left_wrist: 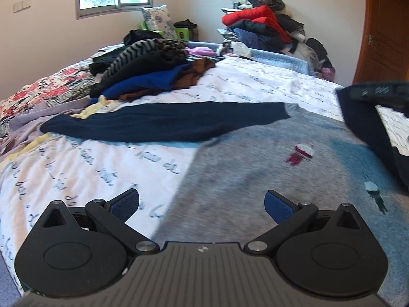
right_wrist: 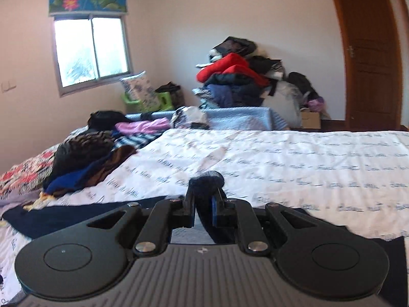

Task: Fold small clothes
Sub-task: 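Carry the navy sleeve across the sweater body with the right tool, then open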

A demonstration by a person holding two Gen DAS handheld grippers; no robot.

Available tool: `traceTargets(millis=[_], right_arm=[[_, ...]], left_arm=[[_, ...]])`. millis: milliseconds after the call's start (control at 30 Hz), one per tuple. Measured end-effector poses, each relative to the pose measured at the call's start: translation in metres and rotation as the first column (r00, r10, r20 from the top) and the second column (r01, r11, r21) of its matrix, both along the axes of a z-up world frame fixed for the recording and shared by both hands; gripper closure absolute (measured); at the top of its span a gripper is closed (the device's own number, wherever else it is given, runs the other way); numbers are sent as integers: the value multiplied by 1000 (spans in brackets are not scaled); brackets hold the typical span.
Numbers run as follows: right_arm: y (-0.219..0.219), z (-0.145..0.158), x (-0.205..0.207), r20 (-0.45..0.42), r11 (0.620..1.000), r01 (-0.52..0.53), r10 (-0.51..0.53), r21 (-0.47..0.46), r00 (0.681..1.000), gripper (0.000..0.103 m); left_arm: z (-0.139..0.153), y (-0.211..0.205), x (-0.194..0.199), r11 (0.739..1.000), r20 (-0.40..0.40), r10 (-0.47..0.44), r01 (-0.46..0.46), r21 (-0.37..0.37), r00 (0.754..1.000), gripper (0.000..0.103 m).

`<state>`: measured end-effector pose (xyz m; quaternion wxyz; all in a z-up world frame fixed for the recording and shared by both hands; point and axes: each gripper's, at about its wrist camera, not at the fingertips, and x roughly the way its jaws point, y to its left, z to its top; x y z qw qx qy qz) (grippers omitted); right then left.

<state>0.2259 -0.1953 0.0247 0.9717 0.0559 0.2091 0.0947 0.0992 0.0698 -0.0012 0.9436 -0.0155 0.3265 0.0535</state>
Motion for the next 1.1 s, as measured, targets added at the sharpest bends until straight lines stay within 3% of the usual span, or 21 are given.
traceTargets(millis=[167,433,533,667,800,933,1100], right_arm=[[73,-27,12,-68,991,-115,110,-74,992,91],[124,-52,40,-154,976,-184,165,-115,974,91],[125,-58,42,-219,975,-204,180,-90,959,76],[99,-41,19,-164,975,-221,222,24,961,63],[76,-35,6,-180,979,-204,199,-10,963,44],[82,-62,20,-327,970,-231,195,-76,925,42],[73,-51,-12,-261,965,-249,221,-82,940,40]], left_arm=[[4,19,-3,999,4,37,-37,-32,999,0],[2,23,1,998,-15,35,-36,-47,999,0],[2,30,8,998,-25,38,-39,-52,999,0],[7,55,16,996,-14,90,-91,-19,996,0],[11,81,23,985,12,170,-171,39,985,0],[10,94,28,985,-10,170,-170,-26,985,0],[7,113,29,983,-18,177,-178,-45,984,0]])
